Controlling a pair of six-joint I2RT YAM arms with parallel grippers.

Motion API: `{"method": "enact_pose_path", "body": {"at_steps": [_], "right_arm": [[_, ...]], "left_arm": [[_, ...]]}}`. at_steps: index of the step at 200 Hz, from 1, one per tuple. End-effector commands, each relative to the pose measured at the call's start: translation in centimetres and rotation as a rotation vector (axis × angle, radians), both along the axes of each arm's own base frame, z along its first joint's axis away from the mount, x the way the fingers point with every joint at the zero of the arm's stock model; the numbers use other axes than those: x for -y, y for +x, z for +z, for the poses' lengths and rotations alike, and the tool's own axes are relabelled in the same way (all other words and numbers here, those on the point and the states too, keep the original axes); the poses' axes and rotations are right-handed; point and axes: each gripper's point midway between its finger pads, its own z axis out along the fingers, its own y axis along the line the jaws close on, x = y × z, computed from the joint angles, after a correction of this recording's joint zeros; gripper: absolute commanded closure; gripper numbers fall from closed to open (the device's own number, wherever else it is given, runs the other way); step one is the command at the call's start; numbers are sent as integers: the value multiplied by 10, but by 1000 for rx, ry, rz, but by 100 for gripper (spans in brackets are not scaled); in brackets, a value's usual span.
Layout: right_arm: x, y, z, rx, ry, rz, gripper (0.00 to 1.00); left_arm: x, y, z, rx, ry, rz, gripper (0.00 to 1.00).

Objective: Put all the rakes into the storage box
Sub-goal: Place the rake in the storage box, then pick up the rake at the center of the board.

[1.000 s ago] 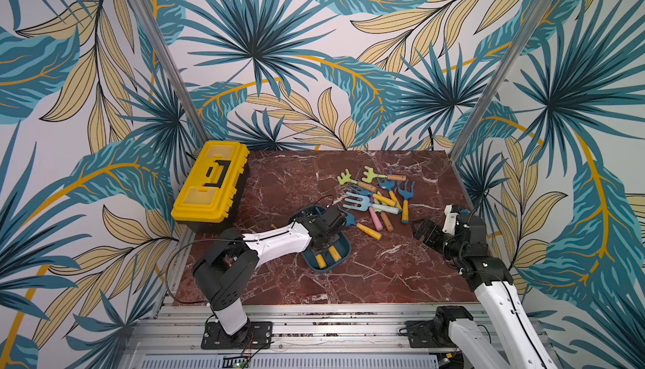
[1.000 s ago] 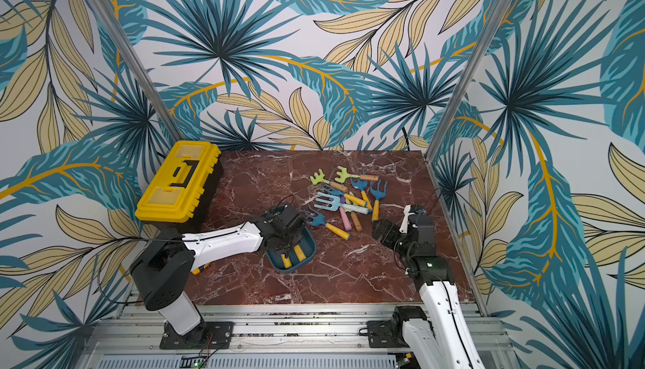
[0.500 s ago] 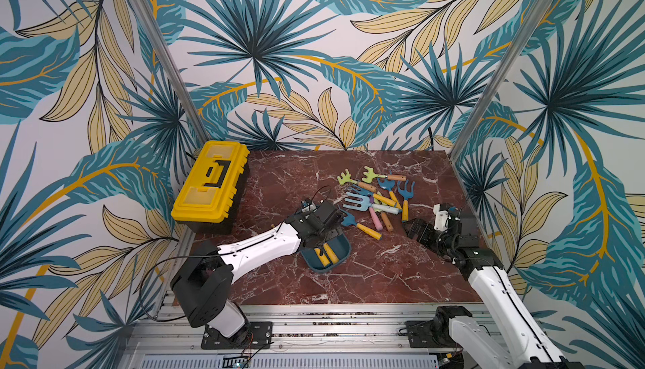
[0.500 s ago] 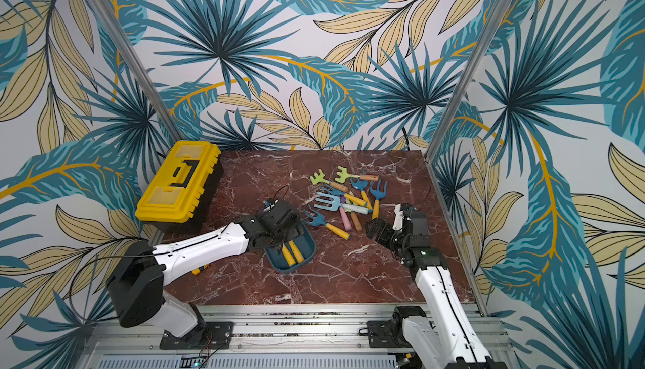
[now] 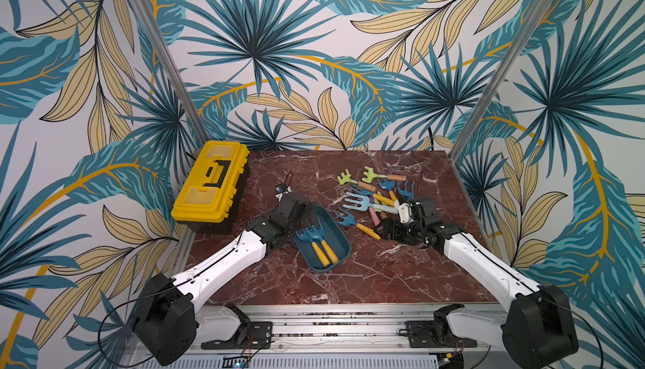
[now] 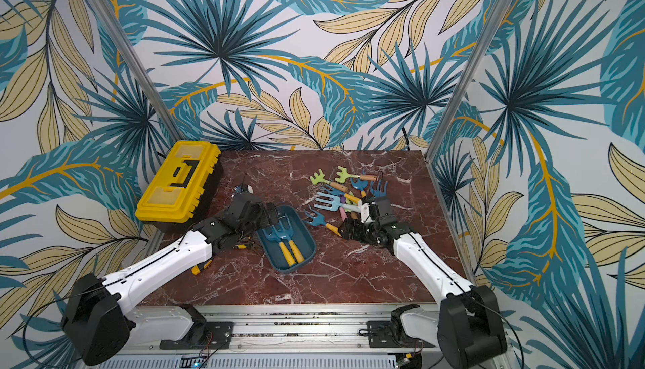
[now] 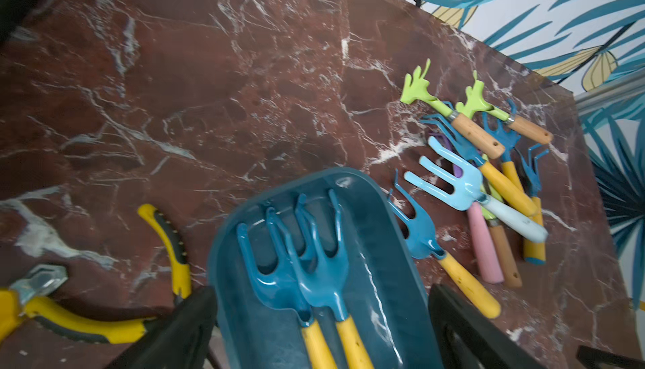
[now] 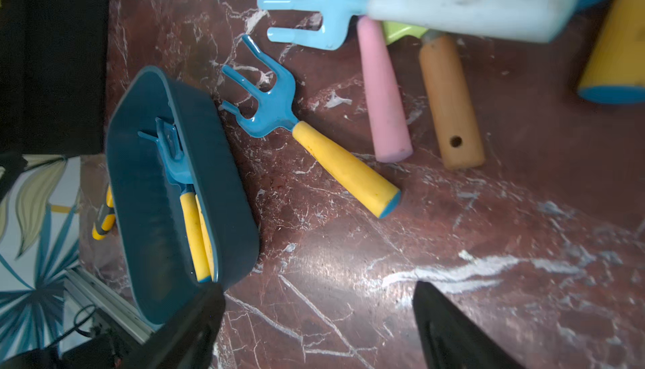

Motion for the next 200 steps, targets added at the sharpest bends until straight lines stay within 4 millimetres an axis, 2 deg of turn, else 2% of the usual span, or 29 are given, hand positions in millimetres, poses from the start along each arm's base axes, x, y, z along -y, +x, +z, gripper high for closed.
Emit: {"method": "enact_pose_path", "body": {"at_steps": [1, 33, 79, 148, 200], "right_arm": [[-3, 6, -5, -24, -116, 59, 18], [-15, 18, -13, -87, -255, 158, 29], [-28, 36, -19, -133, -459, 290, 33], [-45, 50, -35, -180, -553, 444, 33], [-52, 57, -58, -214, -611, 492, 33]], "left_arm": [[-20, 2, -1, 77, 42, 5, 0], [-44, 3, 0, 165, 63, 48, 0], [-71, -4, 3, 232, 53, 98, 0], [-78, -6, 0, 233, 27, 110, 0], [-77, -4, -5, 219, 28, 108, 0]]}}
